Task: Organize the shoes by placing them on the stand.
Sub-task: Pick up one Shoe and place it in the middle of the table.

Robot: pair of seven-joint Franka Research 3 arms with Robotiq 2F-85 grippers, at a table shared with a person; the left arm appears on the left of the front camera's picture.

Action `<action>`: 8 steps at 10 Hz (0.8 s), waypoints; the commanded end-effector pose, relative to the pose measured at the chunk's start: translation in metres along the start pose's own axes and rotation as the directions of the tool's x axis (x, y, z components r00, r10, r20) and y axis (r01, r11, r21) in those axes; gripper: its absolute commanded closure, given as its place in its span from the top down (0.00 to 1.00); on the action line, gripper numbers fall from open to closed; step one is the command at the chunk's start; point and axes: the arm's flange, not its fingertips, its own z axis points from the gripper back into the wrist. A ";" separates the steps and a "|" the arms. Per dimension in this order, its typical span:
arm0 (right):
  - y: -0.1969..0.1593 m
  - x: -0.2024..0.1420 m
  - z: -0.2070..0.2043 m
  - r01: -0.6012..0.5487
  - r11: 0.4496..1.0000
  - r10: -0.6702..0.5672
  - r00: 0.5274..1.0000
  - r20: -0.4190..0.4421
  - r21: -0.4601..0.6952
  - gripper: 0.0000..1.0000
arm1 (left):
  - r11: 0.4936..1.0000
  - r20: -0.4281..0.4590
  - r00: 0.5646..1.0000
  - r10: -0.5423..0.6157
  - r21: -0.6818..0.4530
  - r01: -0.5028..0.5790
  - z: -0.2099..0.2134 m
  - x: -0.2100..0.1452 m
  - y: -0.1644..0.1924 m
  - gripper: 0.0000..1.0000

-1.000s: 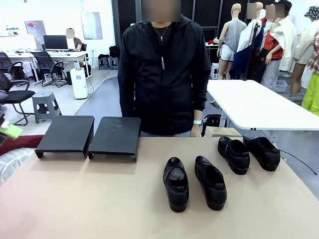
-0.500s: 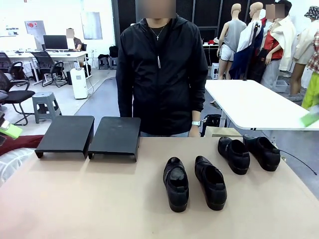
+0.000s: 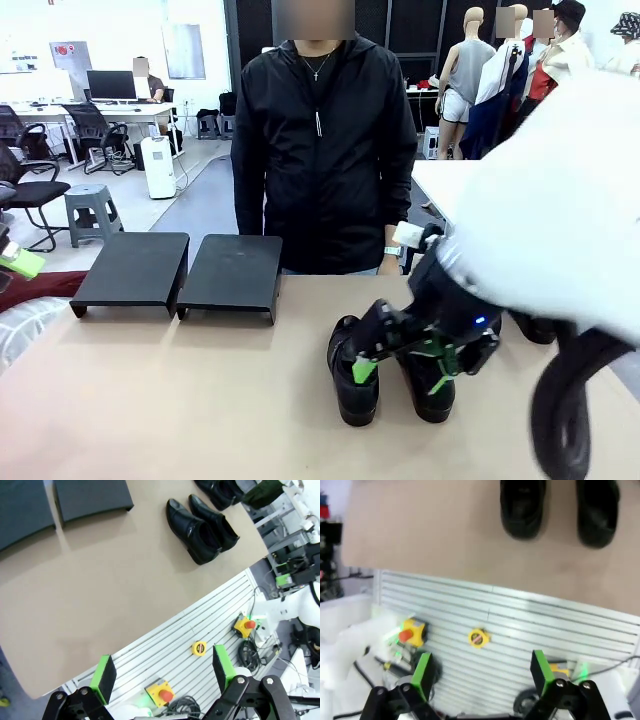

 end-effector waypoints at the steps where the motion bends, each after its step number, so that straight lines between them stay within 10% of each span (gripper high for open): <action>1: -0.014 0.001 0.020 -0.011 0.999 0.013 0.999 -0.038 0.043 1.00 | 1.000 0.002 1.000 -0.017 -0.022 0.017 0.002 0.000 0.002 1.00; 4: -0.003 0.001 0.002 0.003 1.000 -0.003 1.000 -0.003 0.003 1.00 | 1.000 0.002 1.000 -0.017 -0.022 0.017 0.002 0.000 0.002 1.00; 8: 0.002 0.120 -0.069 0.029 0.996 -0.040 0.989 -0.145 -0.079 1.00 | 1.000 0.002 1.000 -0.017 -0.022 0.017 0.002 0.000 0.002 1.00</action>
